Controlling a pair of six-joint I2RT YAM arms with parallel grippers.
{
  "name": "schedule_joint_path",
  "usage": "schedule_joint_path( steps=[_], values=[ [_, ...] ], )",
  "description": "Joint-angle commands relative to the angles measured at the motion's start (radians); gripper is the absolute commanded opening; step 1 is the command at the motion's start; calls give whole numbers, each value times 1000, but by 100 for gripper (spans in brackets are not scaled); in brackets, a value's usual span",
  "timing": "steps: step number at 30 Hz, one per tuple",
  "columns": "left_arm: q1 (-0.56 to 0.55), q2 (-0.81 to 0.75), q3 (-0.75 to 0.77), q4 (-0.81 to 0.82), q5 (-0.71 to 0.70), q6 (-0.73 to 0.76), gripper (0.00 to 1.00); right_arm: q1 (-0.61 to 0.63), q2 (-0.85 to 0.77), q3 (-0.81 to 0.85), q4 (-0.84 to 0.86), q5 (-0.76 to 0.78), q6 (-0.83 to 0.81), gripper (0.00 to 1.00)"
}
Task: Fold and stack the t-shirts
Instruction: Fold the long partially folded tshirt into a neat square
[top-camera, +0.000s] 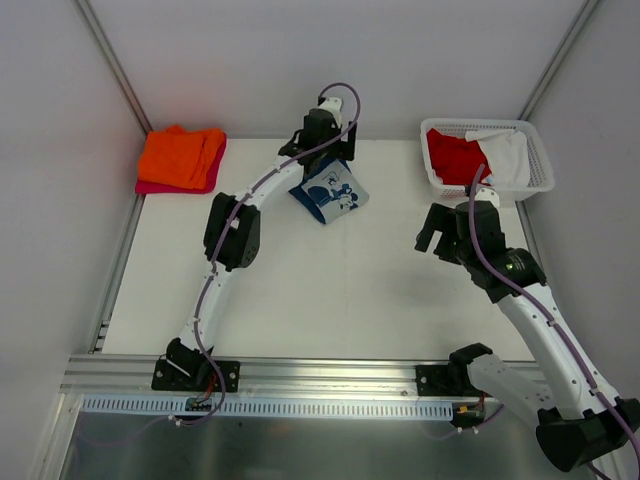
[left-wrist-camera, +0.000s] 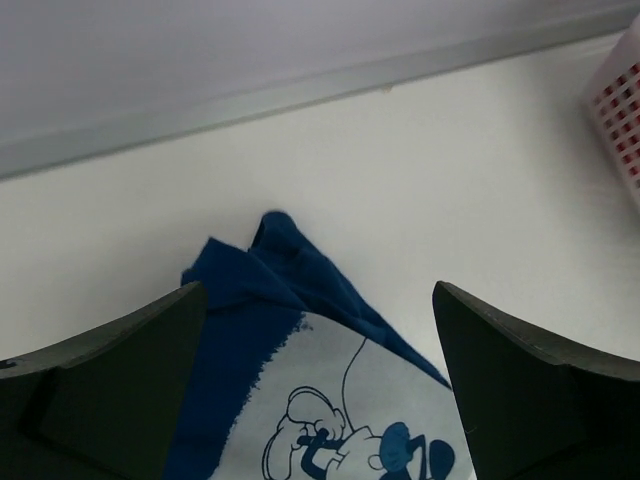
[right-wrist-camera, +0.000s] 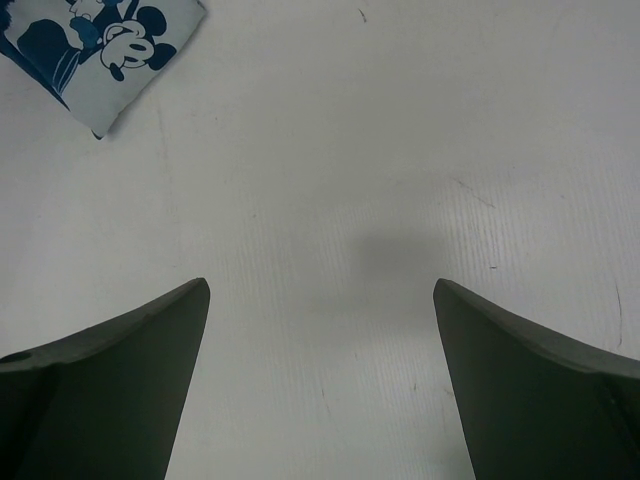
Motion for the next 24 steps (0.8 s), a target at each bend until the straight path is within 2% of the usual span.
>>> schedule_joint_path(
  steps=[1,8,16,24],
  values=[
    [30,74,27,-39,67,-85,97,6,-22,5,-23,33,-2,99],
    [46,68,0,-36,37,-104,97,6,13,10,-6,27,-11,99],
    [63,73,1,-36,66,-104,98,6,21,0,6,18,-6,99],
    [50,-91,13,-7,78,-50,99,6,15,-15,8,17,6,99]
  ],
)
